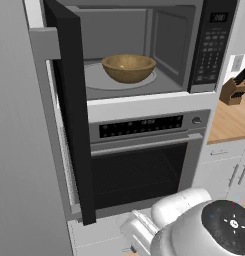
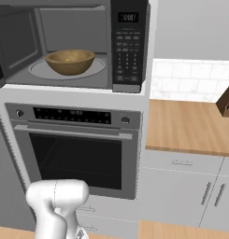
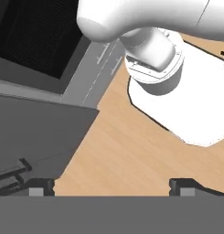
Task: Pick the lemon wedge from the sink and place it in the bowl. Then pick the bowl and place it in the microwave. Then close the microwave door and press the start button.
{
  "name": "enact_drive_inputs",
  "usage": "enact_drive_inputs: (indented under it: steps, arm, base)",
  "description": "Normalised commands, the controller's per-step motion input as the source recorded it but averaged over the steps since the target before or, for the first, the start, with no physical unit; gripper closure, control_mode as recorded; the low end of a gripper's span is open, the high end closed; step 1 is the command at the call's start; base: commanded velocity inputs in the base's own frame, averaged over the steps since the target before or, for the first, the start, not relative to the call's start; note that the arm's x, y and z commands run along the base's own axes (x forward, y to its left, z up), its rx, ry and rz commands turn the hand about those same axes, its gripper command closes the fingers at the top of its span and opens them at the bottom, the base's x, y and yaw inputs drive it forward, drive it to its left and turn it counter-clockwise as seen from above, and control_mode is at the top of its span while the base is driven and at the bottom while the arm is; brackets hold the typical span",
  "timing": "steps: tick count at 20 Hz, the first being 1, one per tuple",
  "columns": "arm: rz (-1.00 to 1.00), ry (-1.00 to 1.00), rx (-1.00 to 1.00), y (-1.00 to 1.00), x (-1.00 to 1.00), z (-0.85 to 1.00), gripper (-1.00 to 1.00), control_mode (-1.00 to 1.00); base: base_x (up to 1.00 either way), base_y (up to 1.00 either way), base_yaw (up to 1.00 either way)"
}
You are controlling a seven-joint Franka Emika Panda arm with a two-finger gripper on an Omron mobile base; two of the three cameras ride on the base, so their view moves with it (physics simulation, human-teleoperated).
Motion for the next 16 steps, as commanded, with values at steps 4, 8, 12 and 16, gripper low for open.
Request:
enact_drive_inputs:
  steps: [4,8,12,16]
  arm:
    - [-0.11,-0.25,0.0,0.37,-0.01,-0.79,-1.0,-1.0]
    - [-0.18,-0.27,0.0,0.69,0.16,-0.34,-1.0,-1.0]
    - [-0.18,-0.29,-0.02,0.95,0.24,-0.25,-1.0,-1.0]
    - [-0.19,-0.34,-0.06,0.89,0.32,0.07,-1.0,-1.0]
  base:
    - [0.0,0.0,0.0]
    - [0.0,0.0,0.0]
    - [0.0,0.0,0.0]
    - [0.0,0.0,0.0]
